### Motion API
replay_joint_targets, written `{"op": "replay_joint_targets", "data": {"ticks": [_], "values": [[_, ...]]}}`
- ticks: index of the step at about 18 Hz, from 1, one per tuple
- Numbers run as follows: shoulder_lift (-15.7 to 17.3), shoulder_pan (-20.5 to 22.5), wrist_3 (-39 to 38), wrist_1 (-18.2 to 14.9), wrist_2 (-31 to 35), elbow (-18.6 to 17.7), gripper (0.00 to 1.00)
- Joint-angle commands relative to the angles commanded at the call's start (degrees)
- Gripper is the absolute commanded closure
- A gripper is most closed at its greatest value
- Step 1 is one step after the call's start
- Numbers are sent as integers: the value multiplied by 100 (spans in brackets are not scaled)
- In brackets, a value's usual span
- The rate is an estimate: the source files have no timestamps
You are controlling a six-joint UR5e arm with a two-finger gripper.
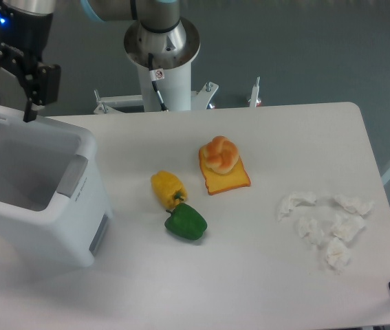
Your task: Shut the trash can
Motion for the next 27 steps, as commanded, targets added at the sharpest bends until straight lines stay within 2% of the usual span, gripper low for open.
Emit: {"op": "replay_joint_targets", "data": {"ticks": [3,7,13,20,27], "values": [[167,-9,17,9,0,-141,0],[193,26,26,0,0,-220,0],[483,-27,-26,-9,0,-430,0],[238,-255,-263,35,-35,-343,0],[211,-334,-308,62,-35,-238,0]]}}
